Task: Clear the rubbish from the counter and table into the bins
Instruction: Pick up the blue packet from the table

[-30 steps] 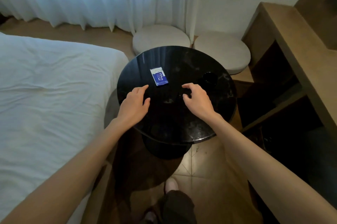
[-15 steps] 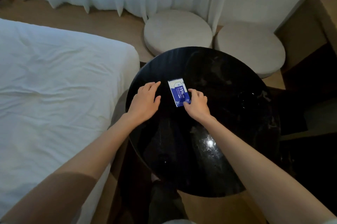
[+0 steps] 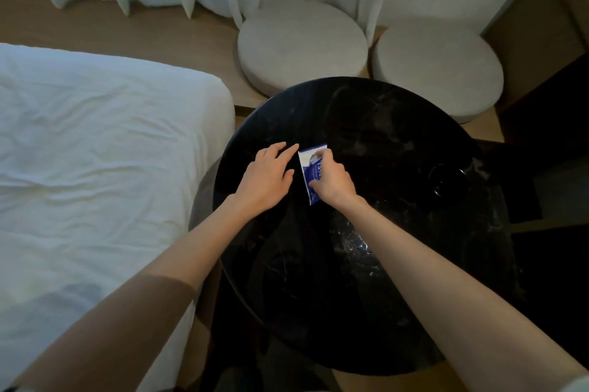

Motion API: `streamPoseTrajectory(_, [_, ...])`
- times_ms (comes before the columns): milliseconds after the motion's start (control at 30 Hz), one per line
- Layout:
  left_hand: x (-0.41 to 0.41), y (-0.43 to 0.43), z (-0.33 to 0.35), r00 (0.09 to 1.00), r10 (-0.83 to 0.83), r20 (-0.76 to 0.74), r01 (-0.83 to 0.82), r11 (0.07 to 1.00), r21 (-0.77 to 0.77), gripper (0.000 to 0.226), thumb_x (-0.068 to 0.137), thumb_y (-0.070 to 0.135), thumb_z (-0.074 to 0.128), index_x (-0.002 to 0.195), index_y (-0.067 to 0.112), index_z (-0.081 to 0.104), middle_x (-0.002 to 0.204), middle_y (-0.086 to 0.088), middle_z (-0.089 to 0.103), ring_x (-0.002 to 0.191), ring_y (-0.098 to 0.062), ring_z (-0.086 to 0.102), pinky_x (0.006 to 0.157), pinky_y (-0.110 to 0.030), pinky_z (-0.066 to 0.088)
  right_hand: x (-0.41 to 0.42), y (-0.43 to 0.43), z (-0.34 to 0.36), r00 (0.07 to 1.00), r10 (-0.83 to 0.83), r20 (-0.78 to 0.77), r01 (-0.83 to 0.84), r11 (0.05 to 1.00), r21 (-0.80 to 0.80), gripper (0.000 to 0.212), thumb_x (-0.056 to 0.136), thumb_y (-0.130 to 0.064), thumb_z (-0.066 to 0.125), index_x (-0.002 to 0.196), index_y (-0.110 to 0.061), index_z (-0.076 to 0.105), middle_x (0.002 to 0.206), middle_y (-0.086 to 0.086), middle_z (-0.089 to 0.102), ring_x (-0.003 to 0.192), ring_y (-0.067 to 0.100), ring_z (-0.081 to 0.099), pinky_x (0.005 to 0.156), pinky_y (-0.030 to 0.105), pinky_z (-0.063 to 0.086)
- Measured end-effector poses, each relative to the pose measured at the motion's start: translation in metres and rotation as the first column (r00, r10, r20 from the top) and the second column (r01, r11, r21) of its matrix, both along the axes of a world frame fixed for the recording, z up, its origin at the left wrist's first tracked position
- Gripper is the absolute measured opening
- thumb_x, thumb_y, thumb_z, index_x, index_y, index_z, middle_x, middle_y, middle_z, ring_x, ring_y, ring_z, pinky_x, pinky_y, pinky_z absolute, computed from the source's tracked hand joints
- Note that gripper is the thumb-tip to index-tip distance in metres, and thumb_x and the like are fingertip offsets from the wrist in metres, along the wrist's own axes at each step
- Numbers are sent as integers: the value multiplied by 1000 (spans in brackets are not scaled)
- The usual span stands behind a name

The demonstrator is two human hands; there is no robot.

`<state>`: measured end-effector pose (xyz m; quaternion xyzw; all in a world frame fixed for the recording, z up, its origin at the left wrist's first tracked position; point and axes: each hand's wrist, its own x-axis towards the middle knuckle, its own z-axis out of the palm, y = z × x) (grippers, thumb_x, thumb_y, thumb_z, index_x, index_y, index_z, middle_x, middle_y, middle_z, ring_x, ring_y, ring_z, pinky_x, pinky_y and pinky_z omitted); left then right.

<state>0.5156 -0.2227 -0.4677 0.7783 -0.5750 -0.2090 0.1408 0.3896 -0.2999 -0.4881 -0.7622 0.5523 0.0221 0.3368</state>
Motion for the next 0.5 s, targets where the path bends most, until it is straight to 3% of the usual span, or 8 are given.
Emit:
streamPoseTrajectory(167, [-17, 17, 15, 997, -79, -17, 79, 997, -14, 58, 95, 27, 49, 147, 29, 25, 154, -4, 26, 141, -24, 25, 112, -40, 32, -34, 22, 22, 985, 4, 175, -9, 1000, 30, 60, 86, -3, 61, 128, -24, 24, 118, 13, 60, 94, 24, 66, 77, 45, 57])
streamPoseTrajectory(333, [-54, 51, 40, 979, -186, -82, 181, 981, -61, 60, 94, 32, 51, 147, 33, 22, 157, -2, 20, 143, -25, 21, 114, -42, 27, -81, 71, 62, 972, 37, 234, -46, 998, 31, 51, 85, -2, 60, 112, -24, 23, 107, 9, 60, 85, 23, 67, 73, 49, 57])
streamPoseTrajectory(500, [-100, 102, 63, 927, -328, -179, 314, 944, -102, 58, 92, 29, 56, 144, 34, 31, 155, 1, 23, 141, -23, 24, 114, -44, 26, -142, 153, 91, 949, -38, 313, 8, 995, 95, 47, 88, -2, 58, 114, -23, 24, 109, 8, 59, 92, 18, 66, 79, 41, 58])
